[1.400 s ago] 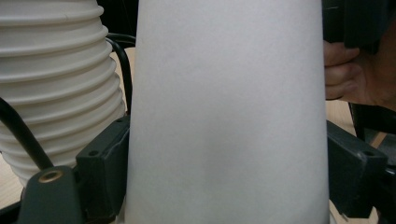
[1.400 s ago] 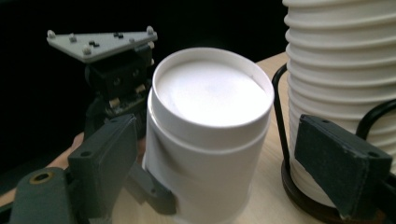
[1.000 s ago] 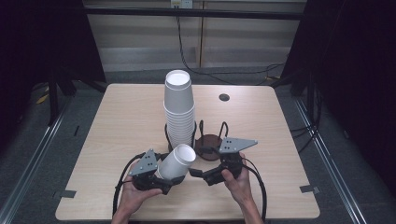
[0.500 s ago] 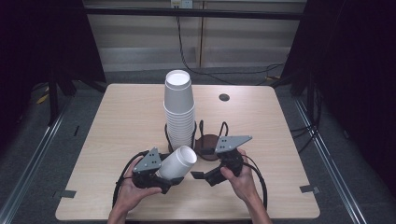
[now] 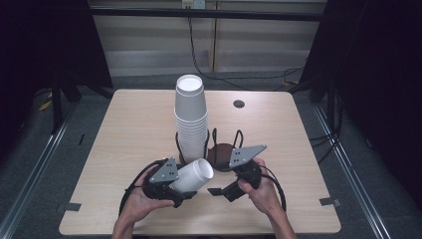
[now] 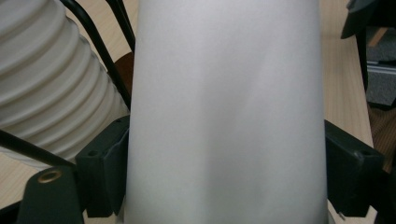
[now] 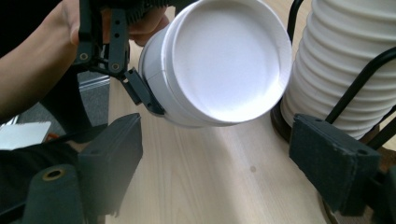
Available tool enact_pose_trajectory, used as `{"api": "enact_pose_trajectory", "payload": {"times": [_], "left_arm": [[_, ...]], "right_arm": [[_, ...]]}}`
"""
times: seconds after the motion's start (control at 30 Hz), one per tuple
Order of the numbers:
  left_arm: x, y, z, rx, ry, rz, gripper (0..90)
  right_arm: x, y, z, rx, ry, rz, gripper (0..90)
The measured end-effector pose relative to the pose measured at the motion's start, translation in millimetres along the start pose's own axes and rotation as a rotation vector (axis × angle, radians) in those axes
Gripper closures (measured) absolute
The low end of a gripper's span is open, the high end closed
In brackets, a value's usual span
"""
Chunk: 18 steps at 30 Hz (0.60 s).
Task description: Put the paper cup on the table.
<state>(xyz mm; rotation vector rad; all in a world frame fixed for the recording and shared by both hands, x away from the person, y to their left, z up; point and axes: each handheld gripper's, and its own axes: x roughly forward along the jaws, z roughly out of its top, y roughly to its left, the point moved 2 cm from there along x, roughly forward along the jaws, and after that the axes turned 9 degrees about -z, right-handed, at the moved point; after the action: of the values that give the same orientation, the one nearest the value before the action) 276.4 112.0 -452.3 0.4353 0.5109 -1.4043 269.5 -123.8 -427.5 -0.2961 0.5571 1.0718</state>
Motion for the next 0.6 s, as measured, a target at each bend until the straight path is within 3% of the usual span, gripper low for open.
{"api": "enact_pose_trajectory", "payload": {"times": [0.03, 0.13, 0.3, 0.53, 0.6], "left_arm": [[1.2, 0.4, 1.1, 0.003, 0.023, -0.001, 16.7], [2.4, 1.3, 1.8, 0.006, 0.030, -0.002, 16.5], [8.9, 6.1, 4.1, 0.016, 0.110, -0.002, 16.5], [6.5, 4.1, 2.6, 0.014, 0.143, -0.006, 16.4], [6.4, 3.6, 3.3, 0.019, 0.143, -0.009, 16.2]], "right_arm": [[-0.3, -0.7, -0.6, -0.002, 0.006, -0.002, 17.7], [0.4, -1.5, -2.5, -0.010, 0.018, 0.006, 17.6], [3.8, -5.1, -2.9, -0.016, 0.039, 0.015, 17.7], [11.0, -4.1, -5.3, 0.009, 0.109, 0.046, 16.3], [11.8, -3.1, -5.7, 0.012, 0.105, 0.038, 13.0]]}}
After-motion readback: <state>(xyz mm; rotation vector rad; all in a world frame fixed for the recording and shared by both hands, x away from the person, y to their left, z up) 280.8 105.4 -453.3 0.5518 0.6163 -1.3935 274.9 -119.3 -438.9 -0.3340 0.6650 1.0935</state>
